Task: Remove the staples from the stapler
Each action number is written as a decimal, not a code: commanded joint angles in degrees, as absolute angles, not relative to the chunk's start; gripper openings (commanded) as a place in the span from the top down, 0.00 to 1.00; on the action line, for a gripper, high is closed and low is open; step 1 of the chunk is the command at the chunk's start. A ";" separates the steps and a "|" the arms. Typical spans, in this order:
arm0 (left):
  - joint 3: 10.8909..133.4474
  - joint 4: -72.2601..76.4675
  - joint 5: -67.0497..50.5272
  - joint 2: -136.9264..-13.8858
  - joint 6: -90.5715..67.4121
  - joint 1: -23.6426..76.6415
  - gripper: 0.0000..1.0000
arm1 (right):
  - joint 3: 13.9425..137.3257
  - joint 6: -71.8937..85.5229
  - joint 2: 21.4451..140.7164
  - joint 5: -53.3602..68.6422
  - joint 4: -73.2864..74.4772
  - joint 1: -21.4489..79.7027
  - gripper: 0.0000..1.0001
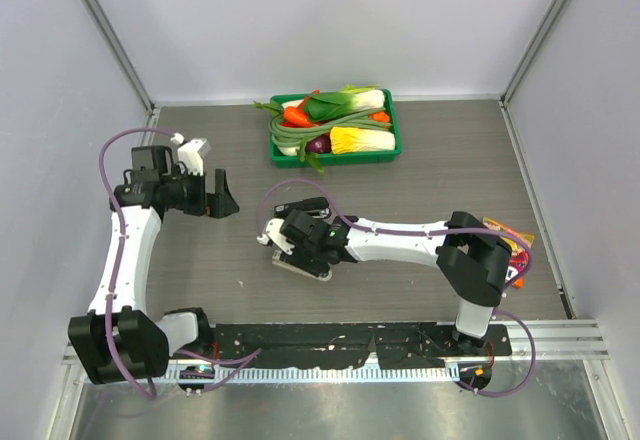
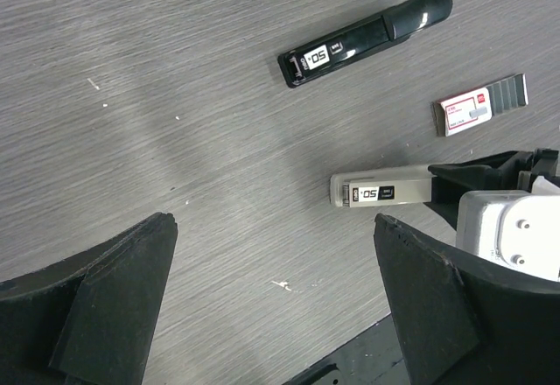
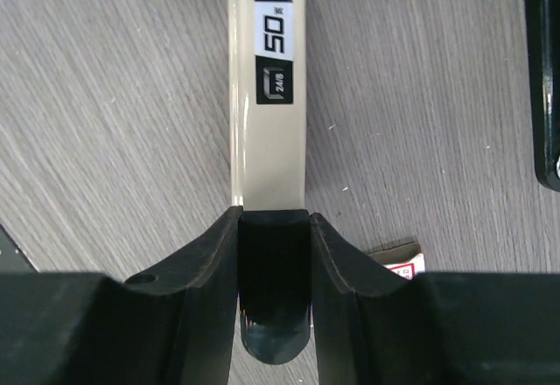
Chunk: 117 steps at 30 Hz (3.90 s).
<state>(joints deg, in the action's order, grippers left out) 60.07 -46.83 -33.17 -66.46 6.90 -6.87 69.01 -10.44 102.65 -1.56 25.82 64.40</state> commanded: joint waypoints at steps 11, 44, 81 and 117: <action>61.97 -47.65 -44.27 -60.12 6.07 -7.03 0.00 | 65.58 2.70 90.89 2.08 8.31 60.21 0.99; 46.58 -31.20 -40.87 -58.54 3.08 14.41 0.04 | 47.99 40.43 82.09 -2.38 -36.64 57.48 0.99; 40.78 -32.53 -1.59 -56.25 26.11 25.84 0.90 | 39.91 37.80 74.71 10.28 -29.80 58.01 0.99; 54.23 -41.30 -6.41 -59.24 14.60 29.53 0.69 | 57.72 20.05 79.70 4.66 -7.39 55.46 0.99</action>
<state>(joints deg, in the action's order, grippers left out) 49.43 -38.00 -2.68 -60.75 20.36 29.91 47.05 24.80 74.50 6.79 -7.11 56.40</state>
